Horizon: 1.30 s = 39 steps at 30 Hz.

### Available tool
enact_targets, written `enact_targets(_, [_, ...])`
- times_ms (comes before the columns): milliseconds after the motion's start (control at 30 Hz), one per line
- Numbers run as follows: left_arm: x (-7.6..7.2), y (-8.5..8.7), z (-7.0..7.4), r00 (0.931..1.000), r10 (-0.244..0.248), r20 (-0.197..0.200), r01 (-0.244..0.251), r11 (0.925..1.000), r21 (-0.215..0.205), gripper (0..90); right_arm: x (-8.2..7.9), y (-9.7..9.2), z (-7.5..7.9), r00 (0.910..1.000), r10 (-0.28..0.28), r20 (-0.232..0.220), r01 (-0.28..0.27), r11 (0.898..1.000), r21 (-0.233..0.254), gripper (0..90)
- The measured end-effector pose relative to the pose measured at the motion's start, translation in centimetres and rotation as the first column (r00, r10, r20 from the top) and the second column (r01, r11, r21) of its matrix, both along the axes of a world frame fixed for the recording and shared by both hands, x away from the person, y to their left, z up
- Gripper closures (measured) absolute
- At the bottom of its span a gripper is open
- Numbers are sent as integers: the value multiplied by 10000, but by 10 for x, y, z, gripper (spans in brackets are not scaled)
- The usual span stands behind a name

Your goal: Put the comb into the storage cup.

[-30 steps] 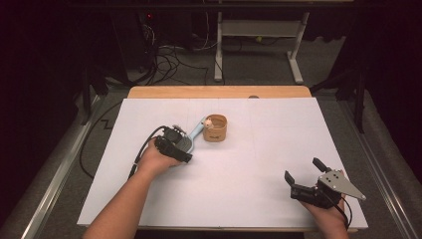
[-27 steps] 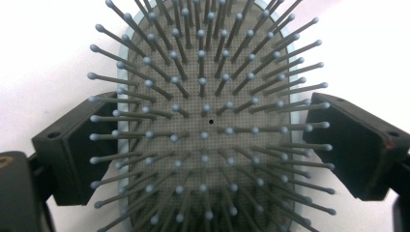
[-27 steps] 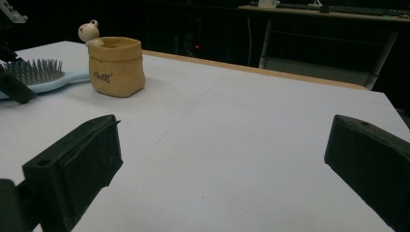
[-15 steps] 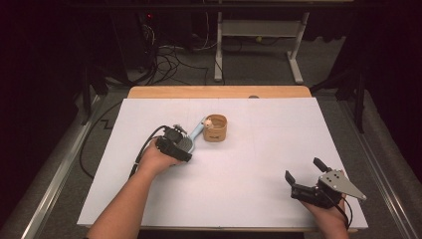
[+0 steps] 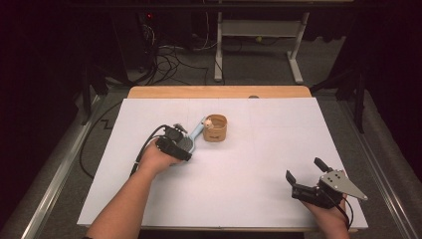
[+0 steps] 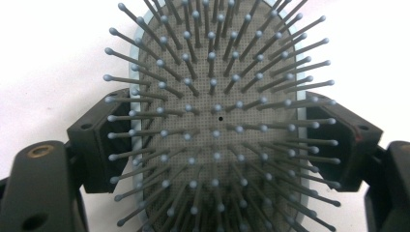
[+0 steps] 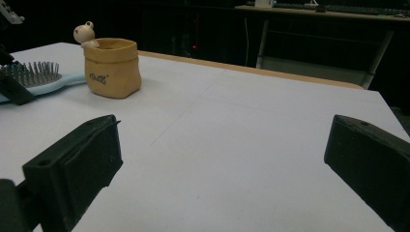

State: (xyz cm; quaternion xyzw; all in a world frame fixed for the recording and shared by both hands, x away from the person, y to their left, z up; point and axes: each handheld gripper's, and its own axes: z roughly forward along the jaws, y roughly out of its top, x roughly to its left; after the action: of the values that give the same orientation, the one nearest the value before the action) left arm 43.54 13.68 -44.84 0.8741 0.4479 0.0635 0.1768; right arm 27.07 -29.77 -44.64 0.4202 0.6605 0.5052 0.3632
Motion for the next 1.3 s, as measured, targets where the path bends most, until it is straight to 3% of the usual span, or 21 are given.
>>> enact_targets(367, [0, 1, 1, 9999, -24, 127, 25, 10000, -40, 203, 0, -2, 0, 10000, -23, -1, 23, 10000, 63, 5])
enact_targets(633, [-1, 3, 3, 9981, 57, 621, -79, 9994, 346, 205, 0, -2, 0, 10000, -21, 19, 21, 10000, 49, 5])
enact_targets(900, [0, 21, 7, 9987, 200, 463, -213, 9994, 270, 205, 0, -2, 0, 10000, -37, 14, 37, 10000, 56, 5])
enact_targets(1300, [-23, 52, 21, 9942, 122, 1066, -130, 9999, 67, 204, -1, -1, 0, 10000, -19, 21, 19, 10000, 78, 5])
